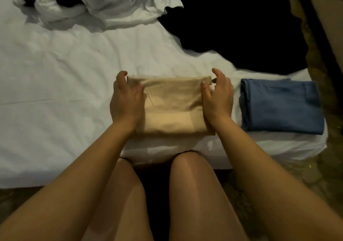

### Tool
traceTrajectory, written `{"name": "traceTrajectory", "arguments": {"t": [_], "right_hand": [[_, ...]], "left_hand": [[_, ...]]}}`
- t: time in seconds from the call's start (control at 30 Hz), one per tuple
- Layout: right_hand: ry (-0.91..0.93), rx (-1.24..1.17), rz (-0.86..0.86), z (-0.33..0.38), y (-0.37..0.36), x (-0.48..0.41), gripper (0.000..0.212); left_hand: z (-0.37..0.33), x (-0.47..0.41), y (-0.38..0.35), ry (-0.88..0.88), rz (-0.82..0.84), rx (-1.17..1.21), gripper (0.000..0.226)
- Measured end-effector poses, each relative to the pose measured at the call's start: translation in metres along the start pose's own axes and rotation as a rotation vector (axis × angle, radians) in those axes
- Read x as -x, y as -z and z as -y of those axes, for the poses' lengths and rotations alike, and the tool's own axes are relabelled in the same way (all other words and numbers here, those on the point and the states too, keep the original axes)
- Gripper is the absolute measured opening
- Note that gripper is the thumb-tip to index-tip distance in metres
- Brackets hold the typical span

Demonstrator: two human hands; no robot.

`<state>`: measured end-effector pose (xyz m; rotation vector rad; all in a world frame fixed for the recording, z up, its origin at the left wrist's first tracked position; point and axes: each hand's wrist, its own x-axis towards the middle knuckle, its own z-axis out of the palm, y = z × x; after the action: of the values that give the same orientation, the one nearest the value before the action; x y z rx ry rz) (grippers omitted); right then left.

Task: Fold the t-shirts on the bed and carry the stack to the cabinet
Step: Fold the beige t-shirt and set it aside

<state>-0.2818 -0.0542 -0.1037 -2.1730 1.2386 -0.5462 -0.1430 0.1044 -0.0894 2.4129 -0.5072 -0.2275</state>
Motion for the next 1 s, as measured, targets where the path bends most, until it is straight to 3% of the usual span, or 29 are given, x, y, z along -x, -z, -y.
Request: {"name": "traceTrajectory", "arguments": {"t": [0.07,0.17,0.3,0.47,0.63,0.7,0.8,0.87,1.0], "right_hand": [[0.115,0.063,-0.062,0.014,0.001,0.017,0.047],[0.235,0.208,0.08,0.028,-0.015,0.043,0.052],[0.219,0.465,0.339,0.01,-0.031,0.054,0.055],[0.163,0.448,0.337,0.008,-0.031,0.052,0.058],[-0.009,0.301,0.298,-0.005,-0.003,0.058,0.066],[-0.021,0.174,0.271,-0.008,0.01,0.057,0.073],[-0.29,-0.22,0.256,-0.004,0.023,0.043,0.08],[-0.422,-0.326,0.325,-0.003,0.026,0.033,0.077],[-0.244,-0.408,0.32,0.005,0.038,0.029,0.067]], "left_hand": [[-0.007,0.017,-0.003,-0.145,-0.074,-0.057,0.053],[-0.008,0.039,-0.02,-0.32,0.005,-0.315,0.055],[0.014,0.045,-0.035,-0.299,0.186,-0.511,0.06],[0.014,0.04,-0.035,-0.277,0.27,-0.517,0.063],[0.029,0.048,-0.011,-0.08,0.144,-0.312,0.066],[0.025,0.047,0.006,0.014,0.153,-0.098,0.057],[0.018,0.035,0.021,0.285,0.169,0.24,0.058],[0.012,0.032,0.025,0.356,0.224,0.248,0.06],[-0.003,0.034,0.033,0.311,0.225,0.348,0.065]]}}
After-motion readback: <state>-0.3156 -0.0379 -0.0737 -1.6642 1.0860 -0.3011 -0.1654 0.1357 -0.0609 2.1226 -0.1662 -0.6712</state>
